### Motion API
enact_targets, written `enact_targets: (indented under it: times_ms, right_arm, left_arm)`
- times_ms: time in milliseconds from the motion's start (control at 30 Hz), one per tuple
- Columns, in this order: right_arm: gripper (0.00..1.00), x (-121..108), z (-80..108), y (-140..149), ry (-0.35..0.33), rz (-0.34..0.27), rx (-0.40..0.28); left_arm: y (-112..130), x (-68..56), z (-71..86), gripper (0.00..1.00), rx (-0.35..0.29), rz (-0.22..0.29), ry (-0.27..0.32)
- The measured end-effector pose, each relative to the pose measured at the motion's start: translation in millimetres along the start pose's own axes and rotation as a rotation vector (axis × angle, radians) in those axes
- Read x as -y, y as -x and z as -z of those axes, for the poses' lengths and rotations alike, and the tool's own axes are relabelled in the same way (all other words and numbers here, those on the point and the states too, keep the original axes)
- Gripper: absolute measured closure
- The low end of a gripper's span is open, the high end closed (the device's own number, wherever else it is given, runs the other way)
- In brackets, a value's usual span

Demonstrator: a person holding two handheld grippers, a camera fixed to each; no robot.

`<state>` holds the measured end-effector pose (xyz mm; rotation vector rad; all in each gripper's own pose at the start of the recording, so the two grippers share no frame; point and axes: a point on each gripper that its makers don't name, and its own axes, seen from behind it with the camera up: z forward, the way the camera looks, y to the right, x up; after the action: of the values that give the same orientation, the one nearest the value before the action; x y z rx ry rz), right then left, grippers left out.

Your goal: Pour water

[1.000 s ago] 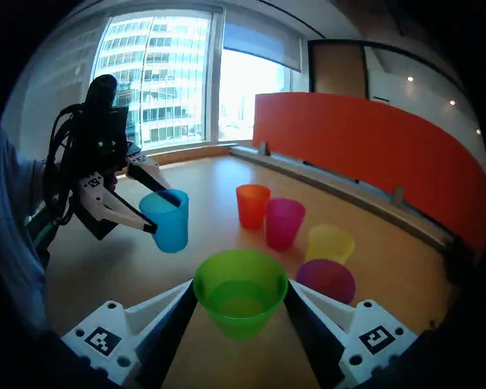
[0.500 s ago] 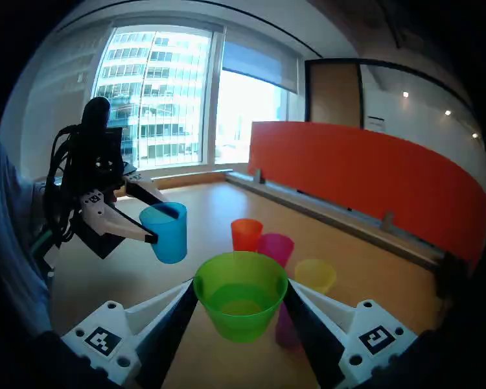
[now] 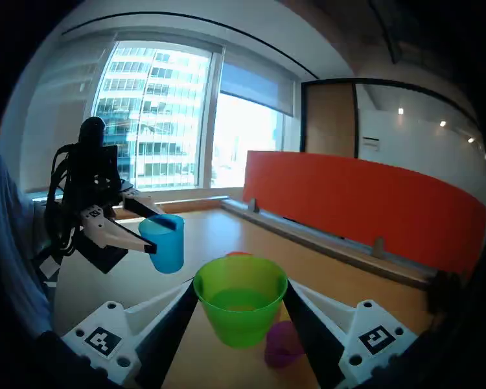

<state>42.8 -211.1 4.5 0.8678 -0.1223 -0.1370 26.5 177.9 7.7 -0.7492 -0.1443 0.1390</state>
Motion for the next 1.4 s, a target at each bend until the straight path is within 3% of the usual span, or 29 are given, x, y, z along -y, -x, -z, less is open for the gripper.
enact_targets:
  times_ms: [300,567,1400]
  right_arm:
    - [0.08,-4,-0.1,-28,0.005,-0.021,-0.063]
    - [0.08,-2,-1.2,-38,-0.004,-0.024,-0.079]
    - [0.08,-2,-3.8,-59,-0.020,0.042,-0.076]
  left_arm:
    - [-20,-0.2,1.5,0.13,-0.052,0.000,0.001]
    - [-33,-3.5,1.6,0.13,-0.095,0.014,0.013]
    - [-38,-13.6,-5.4,0.13,-0.113,0.031,0.036]
